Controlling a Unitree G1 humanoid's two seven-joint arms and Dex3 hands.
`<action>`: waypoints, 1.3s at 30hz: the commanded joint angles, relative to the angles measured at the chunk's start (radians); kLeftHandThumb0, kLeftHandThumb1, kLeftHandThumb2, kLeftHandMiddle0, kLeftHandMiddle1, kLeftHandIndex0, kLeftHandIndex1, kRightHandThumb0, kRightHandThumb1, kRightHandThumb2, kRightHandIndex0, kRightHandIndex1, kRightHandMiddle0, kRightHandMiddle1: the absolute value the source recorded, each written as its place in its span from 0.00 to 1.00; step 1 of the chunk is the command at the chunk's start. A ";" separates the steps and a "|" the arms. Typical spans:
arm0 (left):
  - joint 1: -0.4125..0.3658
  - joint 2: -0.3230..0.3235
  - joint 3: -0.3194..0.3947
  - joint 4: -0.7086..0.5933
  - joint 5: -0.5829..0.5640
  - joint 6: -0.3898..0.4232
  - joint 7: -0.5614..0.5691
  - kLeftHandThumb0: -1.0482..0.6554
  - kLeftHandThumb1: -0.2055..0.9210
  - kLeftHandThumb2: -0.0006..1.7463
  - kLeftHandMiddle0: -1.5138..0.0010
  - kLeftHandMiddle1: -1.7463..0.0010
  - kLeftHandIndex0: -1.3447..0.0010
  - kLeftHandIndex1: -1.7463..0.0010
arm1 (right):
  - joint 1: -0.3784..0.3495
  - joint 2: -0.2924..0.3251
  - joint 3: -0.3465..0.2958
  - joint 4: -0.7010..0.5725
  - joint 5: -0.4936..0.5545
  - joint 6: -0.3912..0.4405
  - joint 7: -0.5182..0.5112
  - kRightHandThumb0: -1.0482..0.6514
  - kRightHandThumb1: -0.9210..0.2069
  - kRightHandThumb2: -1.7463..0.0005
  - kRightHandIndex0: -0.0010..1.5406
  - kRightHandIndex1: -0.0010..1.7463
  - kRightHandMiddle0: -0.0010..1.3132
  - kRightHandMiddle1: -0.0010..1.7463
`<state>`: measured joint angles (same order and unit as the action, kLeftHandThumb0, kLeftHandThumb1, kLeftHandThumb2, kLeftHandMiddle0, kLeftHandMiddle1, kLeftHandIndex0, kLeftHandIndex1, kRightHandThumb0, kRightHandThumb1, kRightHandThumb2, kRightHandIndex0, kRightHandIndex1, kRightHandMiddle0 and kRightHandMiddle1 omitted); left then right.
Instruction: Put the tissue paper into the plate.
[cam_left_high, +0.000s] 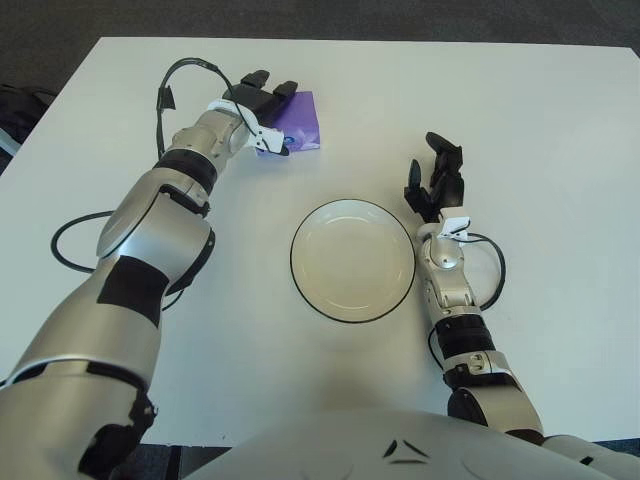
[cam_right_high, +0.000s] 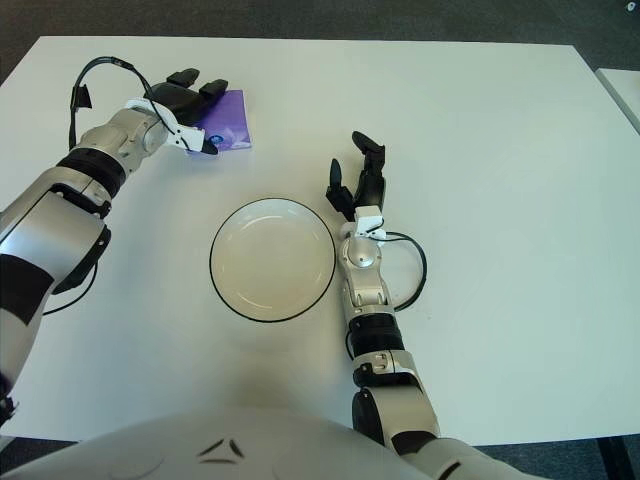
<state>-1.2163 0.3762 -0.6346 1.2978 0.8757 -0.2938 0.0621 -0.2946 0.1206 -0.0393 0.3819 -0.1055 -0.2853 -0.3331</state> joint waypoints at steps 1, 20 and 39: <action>-0.003 -0.017 -0.016 0.008 0.004 0.007 -0.001 0.00 1.00 0.19 1.00 1.00 1.00 1.00 | 0.095 0.007 -0.014 0.098 0.011 0.079 -0.003 0.30 0.00 0.66 0.31 0.00 0.00 0.48; 0.018 -0.044 -0.043 0.028 0.005 0.002 0.043 0.00 1.00 0.19 1.00 1.00 1.00 1.00 | 0.101 0.010 -0.016 0.092 0.013 0.081 -0.008 0.30 0.00 0.66 0.30 0.00 0.00 0.47; 0.068 -0.070 -0.078 0.061 0.019 0.053 0.065 0.00 1.00 0.17 1.00 1.00 1.00 1.00 | 0.112 0.009 -0.022 0.090 0.018 0.070 0.000 0.31 0.00 0.66 0.31 0.01 0.00 0.48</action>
<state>-1.2042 0.3171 -0.6923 1.3372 0.8766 -0.2474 0.1390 -0.2925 0.1226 -0.0462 0.3834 -0.1047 -0.2918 -0.3344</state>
